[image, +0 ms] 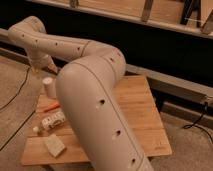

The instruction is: Place the ceramic cup over the eraser

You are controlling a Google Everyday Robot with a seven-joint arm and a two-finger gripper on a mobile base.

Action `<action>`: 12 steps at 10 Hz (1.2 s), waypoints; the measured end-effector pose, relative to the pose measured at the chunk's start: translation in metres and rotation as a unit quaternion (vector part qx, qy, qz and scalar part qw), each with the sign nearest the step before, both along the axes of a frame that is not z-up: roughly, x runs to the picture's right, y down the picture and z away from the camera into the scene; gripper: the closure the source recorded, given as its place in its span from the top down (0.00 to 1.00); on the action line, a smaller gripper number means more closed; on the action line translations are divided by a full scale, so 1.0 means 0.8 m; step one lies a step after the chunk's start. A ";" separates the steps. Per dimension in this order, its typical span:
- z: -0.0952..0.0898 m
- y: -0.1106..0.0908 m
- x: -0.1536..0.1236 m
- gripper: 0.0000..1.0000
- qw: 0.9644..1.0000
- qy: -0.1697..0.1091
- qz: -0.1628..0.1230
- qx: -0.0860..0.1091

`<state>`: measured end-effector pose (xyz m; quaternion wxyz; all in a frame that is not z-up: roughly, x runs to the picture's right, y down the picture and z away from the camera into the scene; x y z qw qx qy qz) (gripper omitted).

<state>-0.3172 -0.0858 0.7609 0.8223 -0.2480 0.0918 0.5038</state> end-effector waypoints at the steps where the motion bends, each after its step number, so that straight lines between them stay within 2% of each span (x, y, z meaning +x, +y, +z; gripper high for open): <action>1: 0.005 -0.004 -0.010 0.65 1.000 -0.002 -0.005 0.000; 2: 0.016 -0.010 -0.027 0.65 1.000 -0.003 -0.015 0.001; 4: 0.029 -0.013 -0.041 0.65 1.000 -0.003 -0.024 0.002; 5: 0.050 -0.010 -0.047 0.65 0.999 0.005 -0.033 0.000; 8: 0.085 -0.010 -0.044 0.65 0.999 0.029 -0.044 0.005; 12: 0.120 -0.003 -0.046 0.65 0.998 0.031 -0.048 0.006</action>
